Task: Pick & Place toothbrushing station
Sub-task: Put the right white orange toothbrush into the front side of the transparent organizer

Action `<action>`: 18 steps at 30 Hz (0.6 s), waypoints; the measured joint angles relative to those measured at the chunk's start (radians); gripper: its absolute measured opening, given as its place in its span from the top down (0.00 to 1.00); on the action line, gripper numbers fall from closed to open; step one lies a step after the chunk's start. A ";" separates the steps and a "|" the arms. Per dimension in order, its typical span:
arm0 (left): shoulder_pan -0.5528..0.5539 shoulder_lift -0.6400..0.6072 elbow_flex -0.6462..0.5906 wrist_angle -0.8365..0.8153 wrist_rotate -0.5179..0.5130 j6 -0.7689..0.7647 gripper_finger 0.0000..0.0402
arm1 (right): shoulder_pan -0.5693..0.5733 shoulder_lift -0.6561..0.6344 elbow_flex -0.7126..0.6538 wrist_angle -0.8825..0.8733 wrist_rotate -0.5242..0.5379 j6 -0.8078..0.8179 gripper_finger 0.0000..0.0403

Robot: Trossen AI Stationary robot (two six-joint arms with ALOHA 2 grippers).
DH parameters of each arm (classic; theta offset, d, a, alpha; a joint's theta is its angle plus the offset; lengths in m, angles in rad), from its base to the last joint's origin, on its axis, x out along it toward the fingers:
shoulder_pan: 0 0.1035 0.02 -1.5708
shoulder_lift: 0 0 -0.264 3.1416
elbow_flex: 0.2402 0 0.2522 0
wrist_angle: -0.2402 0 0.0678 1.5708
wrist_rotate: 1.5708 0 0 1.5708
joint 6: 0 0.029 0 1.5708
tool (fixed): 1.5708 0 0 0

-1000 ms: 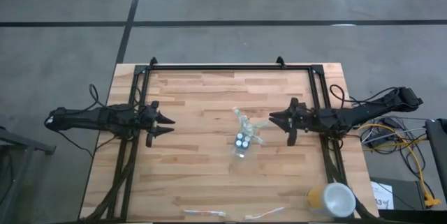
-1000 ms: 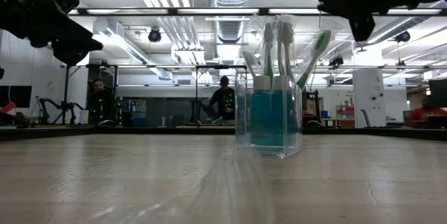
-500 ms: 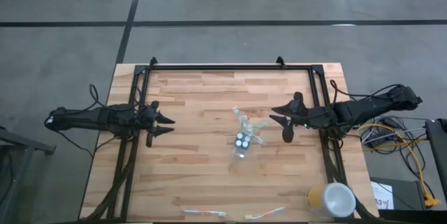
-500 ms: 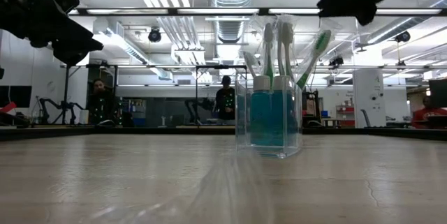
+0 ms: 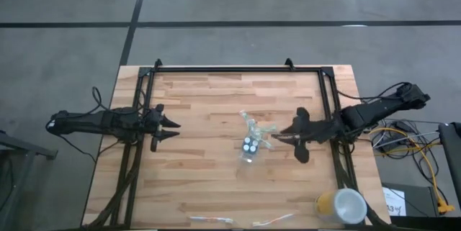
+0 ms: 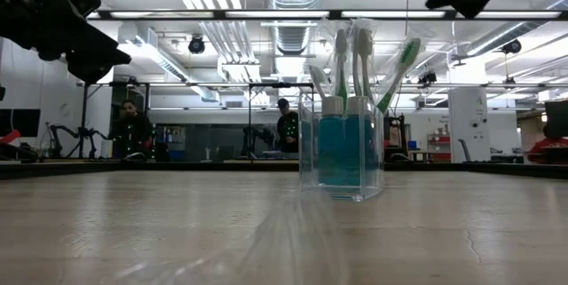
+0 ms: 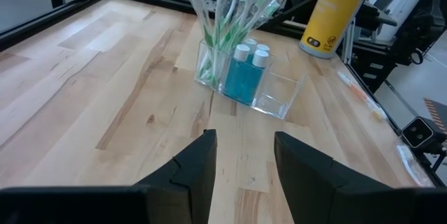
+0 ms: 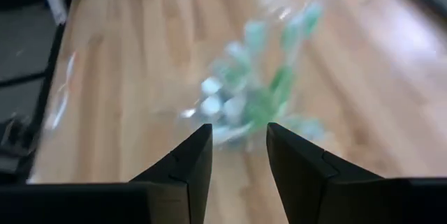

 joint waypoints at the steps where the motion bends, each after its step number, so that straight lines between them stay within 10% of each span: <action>1: 0.000 0.000 0.000 -0.001 0.001 0.000 0.63 | 0.013 0.011 0.000 -0.001 -0.020 0.004 0.67; 18: 0.000 0.000 0.000 0.000 0.002 0.000 0.63 | 0.288 0.286 -0.005 0.054 -0.059 0.006 0.60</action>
